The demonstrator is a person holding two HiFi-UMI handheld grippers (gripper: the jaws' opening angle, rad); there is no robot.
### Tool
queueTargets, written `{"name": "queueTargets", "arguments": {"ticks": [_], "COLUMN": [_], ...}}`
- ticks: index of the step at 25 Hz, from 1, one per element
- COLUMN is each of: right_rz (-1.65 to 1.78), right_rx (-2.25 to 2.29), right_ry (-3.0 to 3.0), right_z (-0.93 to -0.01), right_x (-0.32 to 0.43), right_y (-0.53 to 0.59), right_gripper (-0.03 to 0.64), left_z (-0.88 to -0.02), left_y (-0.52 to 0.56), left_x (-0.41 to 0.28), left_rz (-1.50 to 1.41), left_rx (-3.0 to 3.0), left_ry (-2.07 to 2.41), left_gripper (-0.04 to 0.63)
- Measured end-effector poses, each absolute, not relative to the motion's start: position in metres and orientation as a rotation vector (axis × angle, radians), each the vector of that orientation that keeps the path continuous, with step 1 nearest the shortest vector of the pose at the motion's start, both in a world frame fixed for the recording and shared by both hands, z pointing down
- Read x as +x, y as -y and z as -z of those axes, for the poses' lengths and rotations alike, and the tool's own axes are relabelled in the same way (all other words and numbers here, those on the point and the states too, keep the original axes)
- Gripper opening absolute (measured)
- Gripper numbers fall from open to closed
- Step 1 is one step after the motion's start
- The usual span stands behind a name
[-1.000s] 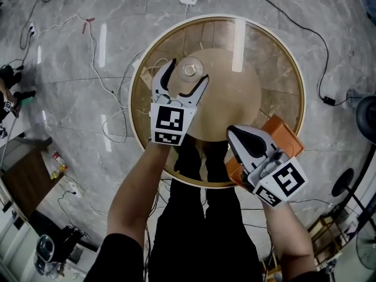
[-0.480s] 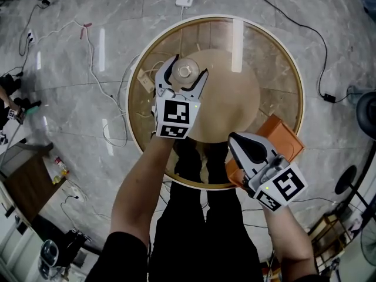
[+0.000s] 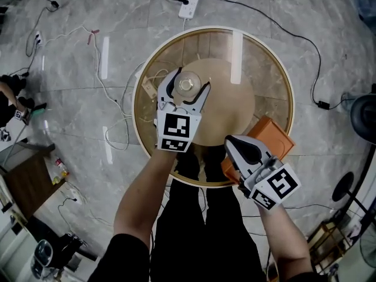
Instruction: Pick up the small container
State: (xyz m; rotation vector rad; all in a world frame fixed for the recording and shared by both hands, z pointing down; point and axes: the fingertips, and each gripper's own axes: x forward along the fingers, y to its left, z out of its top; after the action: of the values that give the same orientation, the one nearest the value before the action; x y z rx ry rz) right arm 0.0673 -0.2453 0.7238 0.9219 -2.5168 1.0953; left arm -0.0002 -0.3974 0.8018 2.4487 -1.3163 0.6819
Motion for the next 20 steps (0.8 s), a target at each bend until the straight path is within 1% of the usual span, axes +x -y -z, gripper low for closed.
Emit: {"name": "queueTargets", "arguments": {"ticks": [8,12,20], "right_rz": [-1.011,-0.937,-0.874], "right_rx": [0.901,0.897,0.914], "right_ry": [2.536,2.576,2.636], "right_z": [-0.618,-0.554,-0.448], "right_x": [0.083,0.087,0.084], "right_y": [0.220,0.215,0.191], "right_gripper": [0.014,0.014,0.014], "left_z": [-0.661,-0.583,-0.456], "left_y": [0.345,0.317,0.260], "left_x": [0.006,0.011,-0.008], "left_rz": [-0.735,-0.710,-0.669], "left_rx": [2.468,2.483,2.410], "left_ry": [1.289,1.285,1.382], "left_gripper": [0.341,0.341,0.341]}}
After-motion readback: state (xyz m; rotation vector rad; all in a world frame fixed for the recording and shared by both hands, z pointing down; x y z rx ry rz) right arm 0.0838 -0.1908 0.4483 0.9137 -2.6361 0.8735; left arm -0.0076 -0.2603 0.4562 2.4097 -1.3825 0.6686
